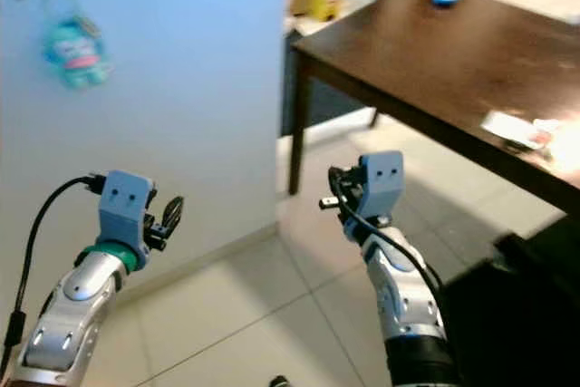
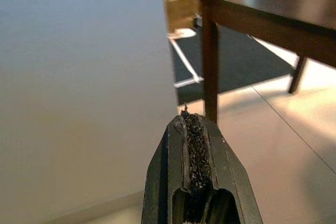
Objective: Hang keys on a hook
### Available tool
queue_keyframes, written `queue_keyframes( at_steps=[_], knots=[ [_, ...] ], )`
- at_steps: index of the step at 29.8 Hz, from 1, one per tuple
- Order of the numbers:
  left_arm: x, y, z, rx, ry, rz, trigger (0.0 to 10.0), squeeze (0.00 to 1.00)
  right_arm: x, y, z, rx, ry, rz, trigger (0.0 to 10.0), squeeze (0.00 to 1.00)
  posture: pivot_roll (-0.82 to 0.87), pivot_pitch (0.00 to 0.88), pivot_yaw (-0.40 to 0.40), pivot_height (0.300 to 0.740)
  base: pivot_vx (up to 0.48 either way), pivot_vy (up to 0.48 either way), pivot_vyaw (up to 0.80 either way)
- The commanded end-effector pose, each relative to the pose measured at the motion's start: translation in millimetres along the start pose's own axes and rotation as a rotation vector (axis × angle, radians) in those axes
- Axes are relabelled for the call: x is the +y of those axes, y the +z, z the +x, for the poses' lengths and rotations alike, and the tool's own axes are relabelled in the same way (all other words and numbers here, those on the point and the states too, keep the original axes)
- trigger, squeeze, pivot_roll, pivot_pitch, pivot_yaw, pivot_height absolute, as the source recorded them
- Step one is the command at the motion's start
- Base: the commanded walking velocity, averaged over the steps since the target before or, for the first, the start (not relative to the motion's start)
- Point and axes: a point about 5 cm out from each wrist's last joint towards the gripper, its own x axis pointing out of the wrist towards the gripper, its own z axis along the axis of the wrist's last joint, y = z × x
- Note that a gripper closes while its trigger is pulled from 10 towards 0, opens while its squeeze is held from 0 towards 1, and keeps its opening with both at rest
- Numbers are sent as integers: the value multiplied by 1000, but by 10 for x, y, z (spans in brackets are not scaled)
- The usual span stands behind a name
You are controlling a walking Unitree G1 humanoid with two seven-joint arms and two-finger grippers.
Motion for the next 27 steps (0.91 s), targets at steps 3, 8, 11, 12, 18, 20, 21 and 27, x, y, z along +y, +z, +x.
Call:
queue_keyframes(
  at_steps=[3,8,11,12,18,20,21,27],
  knots=[
    [8,-65,-12,25,3,-7,10000,0,22,-66,-18,25,5,15,10000,0,-118,94,117,740,0,0,-800],
    [4,-65,-8,25,3,-8,10000,0,16,-66,-16,26,5,13,10000,0,-116,94,114,740,0,0,-800],
    [4,-64,-6,25,6,-10,10000,0,12,-67,-12,28,7,11,10000,0,-116,95,113,740,0,0,-800],
    [4,-64,-5,25,7,-11,10000,0,12,-67,-11,29,8,11,10000,0,-116,95,113,740,0,0,-800],
    [5,-64,1,25,6,-10,10000,0,10,-67,-10,29,6,10,10000,0,-118,95,114,740,0,0,-800],
    [5,-65,2,25,6,-10,10000,0,9,-67,-11,29,6,10,10000,0,-118,95,114,740,0,0,-800],
    [5,-66,3,26,6,-10,10000,0,8,-67,-12,29,6,10,10000,0,-118,95,114,740,0,0,-800],
    [8,-70,11,30,8,-10,10000,0,5,-67,-9,30,5,9,10000,0,-119,96,113,740,0,0,-800]
  ],
)
